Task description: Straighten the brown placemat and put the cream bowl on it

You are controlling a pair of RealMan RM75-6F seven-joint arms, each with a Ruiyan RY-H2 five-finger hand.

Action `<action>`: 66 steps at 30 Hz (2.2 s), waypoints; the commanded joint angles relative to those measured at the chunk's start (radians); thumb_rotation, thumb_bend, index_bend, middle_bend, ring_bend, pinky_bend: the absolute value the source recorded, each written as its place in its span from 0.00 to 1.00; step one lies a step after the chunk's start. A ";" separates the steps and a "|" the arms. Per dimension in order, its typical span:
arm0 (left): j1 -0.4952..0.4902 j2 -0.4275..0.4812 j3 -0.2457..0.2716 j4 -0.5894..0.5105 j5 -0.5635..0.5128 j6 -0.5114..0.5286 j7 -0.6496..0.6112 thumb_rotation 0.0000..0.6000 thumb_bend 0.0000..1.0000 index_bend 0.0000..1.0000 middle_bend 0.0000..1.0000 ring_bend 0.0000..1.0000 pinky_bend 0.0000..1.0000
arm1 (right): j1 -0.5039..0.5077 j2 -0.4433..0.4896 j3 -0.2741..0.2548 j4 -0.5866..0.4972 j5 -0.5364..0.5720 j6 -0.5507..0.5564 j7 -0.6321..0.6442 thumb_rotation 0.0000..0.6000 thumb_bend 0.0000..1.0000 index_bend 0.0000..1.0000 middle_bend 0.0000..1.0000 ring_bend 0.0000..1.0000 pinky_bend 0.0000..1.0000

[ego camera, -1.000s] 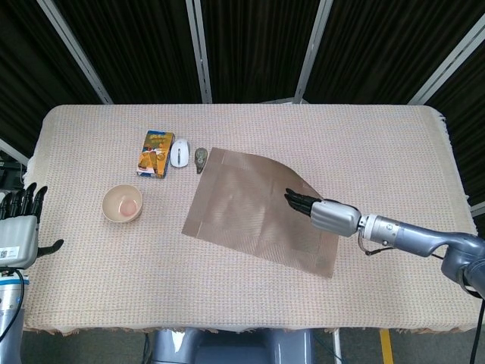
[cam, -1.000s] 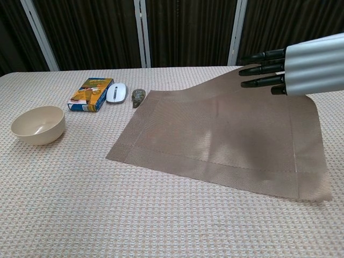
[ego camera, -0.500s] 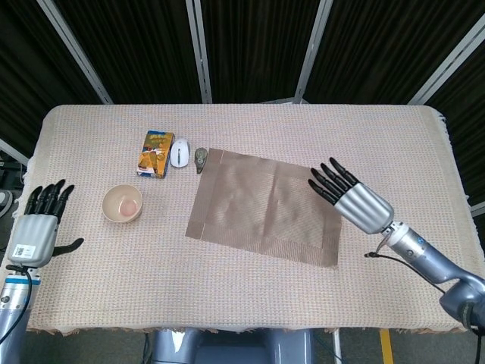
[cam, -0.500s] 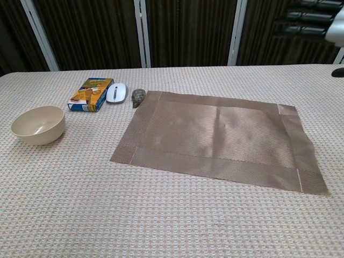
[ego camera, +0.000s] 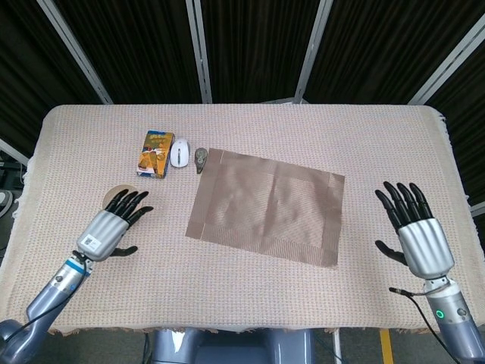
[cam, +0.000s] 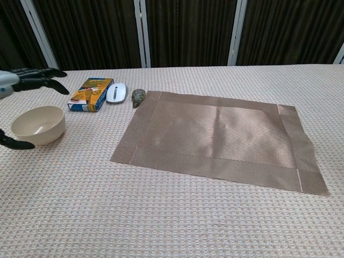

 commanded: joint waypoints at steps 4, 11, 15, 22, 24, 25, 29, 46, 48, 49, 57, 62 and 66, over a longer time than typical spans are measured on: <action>-0.085 -0.129 -0.030 0.090 -0.041 -0.098 -0.003 1.00 0.05 0.27 0.00 0.00 0.00 | -0.075 -0.002 -0.016 -0.077 0.025 0.035 0.037 1.00 0.00 0.00 0.00 0.00 0.00; -0.146 -0.269 -0.056 0.219 -0.087 -0.157 0.007 1.00 0.12 0.31 0.00 0.00 0.00 | -0.115 -0.063 0.024 -0.073 0.052 0.074 0.013 1.00 0.00 0.00 0.00 0.00 0.00; -0.165 -0.314 -0.053 0.263 -0.106 -0.184 -0.009 1.00 0.12 0.33 0.00 0.00 0.00 | -0.125 -0.084 0.042 -0.051 0.071 0.067 0.005 1.00 0.00 0.00 0.00 0.00 0.00; -0.182 -0.363 -0.048 0.327 -0.110 -0.183 -0.043 1.00 0.19 0.37 0.00 0.00 0.00 | -0.130 -0.099 0.054 -0.018 0.080 0.043 0.009 1.00 0.00 0.00 0.00 0.00 0.00; -0.187 -0.375 -0.044 0.344 -0.106 -0.179 -0.061 1.00 0.22 0.37 0.00 0.00 0.00 | -0.131 -0.099 0.057 -0.018 0.079 0.037 0.016 1.00 0.00 0.00 0.00 0.00 0.00; -0.189 -0.381 -0.042 0.355 -0.102 -0.175 -0.066 1.00 0.23 0.37 0.00 0.00 0.00 | -0.132 -0.099 0.060 -0.019 0.079 0.035 0.019 1.00 0.00 0.00 0.00 0.00 0.00; -0.199 -0.403 -0.038 0.388 -0.104 -0.184 -0.083 1.00 0.24 0.37 0.00 0.00 0.00 | -0.133 -0.097 0.068 -0.019 0.078 0.029 0.038 1.00 0.00 0.00 0.00 0.00 0.00; -0.211 -0.535 0.006 0.583 -0.108 -0.199 -0.161 1.00 0.25 0.37 0.00 0.00 0.00 | -0.144 -0.084 0.094 -0.014 0.074 0.005 0.086 1.00 0.00 0.00 0.00 0.00 0.00; -0.212 -0.539 0.007 0.590 -0.109 -0.199 -0.165 1.00 0.25 0.37 0.00 0.00 0.00 | -0.145 -0.084 0.097 -0.014 0.073 0.004 0.090 1.00 0.00 0.00 0.00 0.00 0.00; -0.213 -0.541 0.008 0.592 -0.109 -0.199 -0.167 1.00 0.25 0.37 0.00 0.00 0.00 | -0.145 -0.083 0.098 -0.013 0.072 0.004 0.091 1.00 0.00 0.00 0.00 0.00 0.00; -0.220 -0.554 0.005 0.596 -0.115 -0.201 -0.176 1.00 0.39 0.48 0.00 0.00 0.00 | -0.151 -0.081 0.103 -0.014 0.061 0.007 0.104 1.00 0.00 0.00 0.00 0.00 0.00; -0.223 -0.557 0.001 0.590 -0.121 -0.202 -0.177 1.00 0.42 0.59 0.00 0.00 0.00 | -0.154 -0.079 0.106 -0.015 0.056 0.010 0.114 1.00 0.00 0.00 0.00 0.00 0.00; -0.225 -0.554 -0.005 0.578 -0.118 -0.181 -0.180 1.00 0.43 0.65 0.00 0.00 0.00 | -0.157 -0.078 0.108 -0.017 0.051 0.012 0.118 1.00 0.00 0.00 0.00 0.00 0.00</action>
